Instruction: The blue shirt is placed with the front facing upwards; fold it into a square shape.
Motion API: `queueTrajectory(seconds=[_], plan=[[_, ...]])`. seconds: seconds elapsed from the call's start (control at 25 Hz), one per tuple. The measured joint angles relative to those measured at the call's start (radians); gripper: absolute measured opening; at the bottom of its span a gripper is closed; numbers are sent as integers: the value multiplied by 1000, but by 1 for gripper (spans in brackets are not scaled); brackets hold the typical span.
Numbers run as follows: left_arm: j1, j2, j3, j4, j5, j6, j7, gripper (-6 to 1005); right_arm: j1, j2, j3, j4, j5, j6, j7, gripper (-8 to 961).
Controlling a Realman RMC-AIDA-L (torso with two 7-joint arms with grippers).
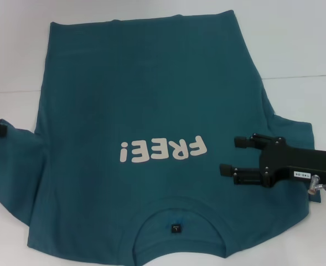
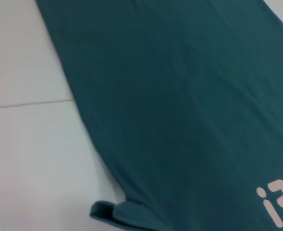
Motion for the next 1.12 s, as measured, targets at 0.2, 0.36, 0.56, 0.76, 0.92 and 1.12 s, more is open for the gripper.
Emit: queueTrajectory(seconds=[0.2, 0.36, 0.56, 0.76, 0.92, 1.12], plan=[[-2, 19, -1, 1, 1, 6, 2, -1, 0, 2, 0, 0, 0, 0, 0, 928], [-8, 27, -1, 3, 9, 8, 5, -1, 1, 5, 0, 0, 0, 0, 0, 928], [-15, 28, 1, 3, 24, 19, 6, -1, -1, 6, 0, 0, 0, 0, 1, 928], [-24, 28, 3, 4, 24, 32, 4, -1, -3, 6, 0, 0, 0, 0, 2, 928], [-38, 21, 0, 16, 20, 57, -3, -1, -3, 6, 0, 0, 0, 0, 2, 928], [-62, -10, 1, 18, 18, 65, -30, -2, -6, 6, 0, 0, 0, 0, 2, 928]])
